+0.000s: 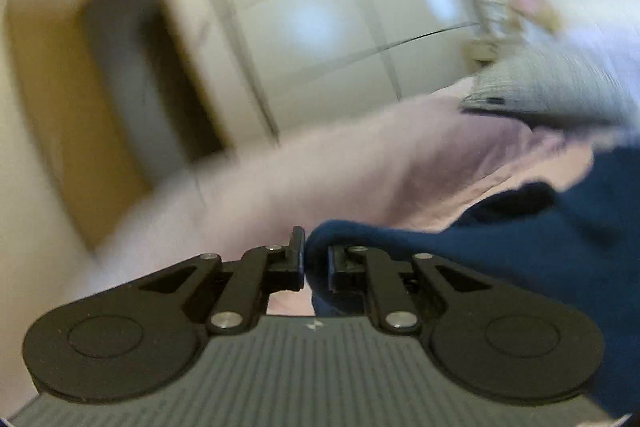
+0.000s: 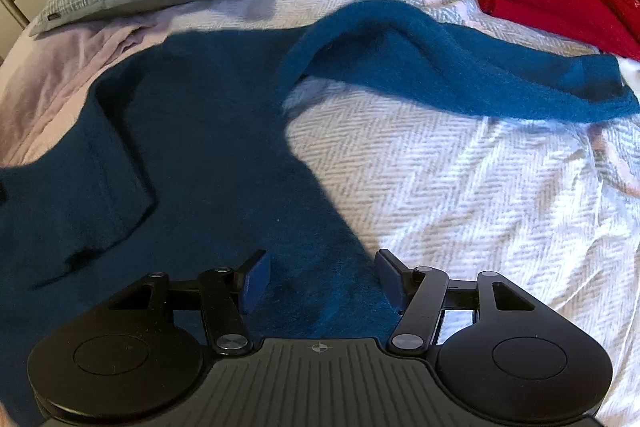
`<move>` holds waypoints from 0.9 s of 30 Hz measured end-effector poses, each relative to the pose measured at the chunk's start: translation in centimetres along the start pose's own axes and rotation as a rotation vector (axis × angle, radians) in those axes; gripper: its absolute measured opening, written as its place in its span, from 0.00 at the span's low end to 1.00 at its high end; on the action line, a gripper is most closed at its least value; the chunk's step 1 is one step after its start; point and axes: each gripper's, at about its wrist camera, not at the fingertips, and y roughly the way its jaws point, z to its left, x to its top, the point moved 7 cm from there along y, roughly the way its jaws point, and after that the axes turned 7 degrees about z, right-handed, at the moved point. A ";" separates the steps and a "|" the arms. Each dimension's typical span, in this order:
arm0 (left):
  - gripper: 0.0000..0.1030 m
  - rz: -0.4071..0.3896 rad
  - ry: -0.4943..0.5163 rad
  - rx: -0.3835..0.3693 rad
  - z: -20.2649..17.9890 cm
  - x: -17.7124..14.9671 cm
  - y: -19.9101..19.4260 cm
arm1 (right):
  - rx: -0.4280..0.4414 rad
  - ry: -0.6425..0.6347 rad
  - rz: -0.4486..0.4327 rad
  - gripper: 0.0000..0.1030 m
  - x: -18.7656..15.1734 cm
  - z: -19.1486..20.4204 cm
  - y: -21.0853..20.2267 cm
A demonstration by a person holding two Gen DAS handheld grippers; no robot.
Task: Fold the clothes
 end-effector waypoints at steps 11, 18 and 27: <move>0.18 0.529 -0.424 -0.035 1.5 -14.6 0.8 | 0.014 -0.017 0.013 0.60 -1.4 1.8 -0.1; 0.29 0.611 -0.694 0.003 1.7 -19.0 1.3 | 0.000 -0.006 0.019 0.60 -1.9 1.3 0.2; 0.34 0.538 -1.140 -0.106 6.6 -22.1 1.7 | -0.036 -0.038 0.012 0.62 -2.4 1.9 0.6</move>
